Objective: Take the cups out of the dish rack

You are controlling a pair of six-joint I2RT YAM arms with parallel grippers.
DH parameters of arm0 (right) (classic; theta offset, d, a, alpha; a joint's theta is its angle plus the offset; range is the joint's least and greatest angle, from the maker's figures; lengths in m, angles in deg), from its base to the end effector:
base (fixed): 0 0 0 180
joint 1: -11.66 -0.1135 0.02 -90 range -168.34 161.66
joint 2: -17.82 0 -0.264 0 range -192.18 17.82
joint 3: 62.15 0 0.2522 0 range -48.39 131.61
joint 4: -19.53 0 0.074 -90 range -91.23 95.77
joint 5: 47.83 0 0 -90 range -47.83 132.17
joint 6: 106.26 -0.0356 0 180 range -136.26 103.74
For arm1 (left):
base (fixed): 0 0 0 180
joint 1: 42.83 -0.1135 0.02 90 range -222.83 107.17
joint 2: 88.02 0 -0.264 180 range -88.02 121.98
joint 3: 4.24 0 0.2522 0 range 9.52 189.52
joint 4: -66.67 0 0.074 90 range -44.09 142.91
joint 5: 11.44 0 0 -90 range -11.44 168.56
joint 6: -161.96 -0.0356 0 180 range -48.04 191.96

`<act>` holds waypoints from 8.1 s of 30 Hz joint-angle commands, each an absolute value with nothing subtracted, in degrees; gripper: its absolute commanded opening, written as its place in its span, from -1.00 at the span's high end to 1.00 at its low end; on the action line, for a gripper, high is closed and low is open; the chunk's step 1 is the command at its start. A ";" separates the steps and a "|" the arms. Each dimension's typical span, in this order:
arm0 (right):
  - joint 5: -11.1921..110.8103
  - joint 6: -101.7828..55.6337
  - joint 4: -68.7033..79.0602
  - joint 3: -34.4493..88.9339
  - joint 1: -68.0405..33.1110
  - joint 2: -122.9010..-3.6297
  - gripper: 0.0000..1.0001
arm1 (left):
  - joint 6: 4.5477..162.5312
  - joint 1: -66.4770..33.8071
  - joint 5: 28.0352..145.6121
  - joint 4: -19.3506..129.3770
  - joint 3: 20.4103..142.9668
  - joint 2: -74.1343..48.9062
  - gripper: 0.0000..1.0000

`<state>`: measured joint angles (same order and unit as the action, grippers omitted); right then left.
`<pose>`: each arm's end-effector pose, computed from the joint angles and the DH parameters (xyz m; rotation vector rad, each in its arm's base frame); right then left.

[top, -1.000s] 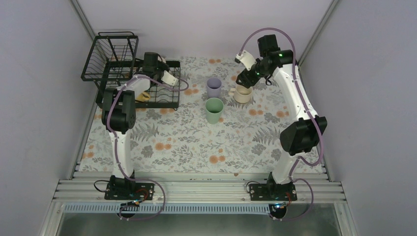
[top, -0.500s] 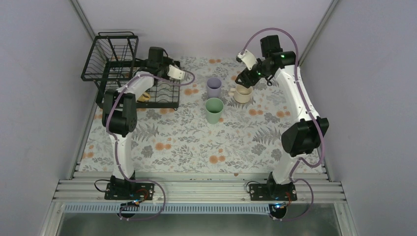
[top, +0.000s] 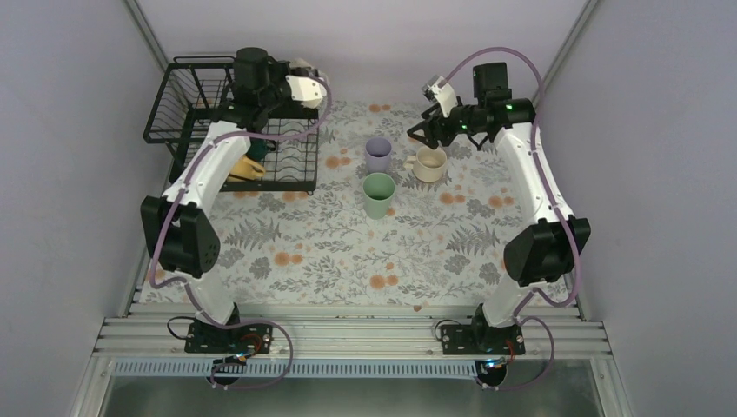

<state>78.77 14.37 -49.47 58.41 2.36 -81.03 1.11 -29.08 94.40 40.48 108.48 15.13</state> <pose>0.3563 0.0799 0.3923 -1.0386 2.0094 0.5668 0.4178 -0.1122 0.3815 1.3960 1.2474 0.4356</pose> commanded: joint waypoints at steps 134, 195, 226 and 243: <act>42.11 25.54 -62.58 60.94 17.55 -104.63 0.92 | -11.10 -28.16 69.47 50.50 82.62 5.54 -1.00; 68.73 26.56 -65.72 52.50 7.98 -74.60 -0.14 | -32.90 -38.02 86.76 -24.80 154.15 51.80 -0.66; 69.14 24.58 -63.97 49.01 4.84 -74.25 0.08 | -29.40 -38.17 75.30 -24.79 151.58 58.51 0.61; 69.39 24.16 -63.59 48.09 4.43 -72.62 0.16 | -29.12 -34.25 75.90 -24.57 155.71 56.33 0.95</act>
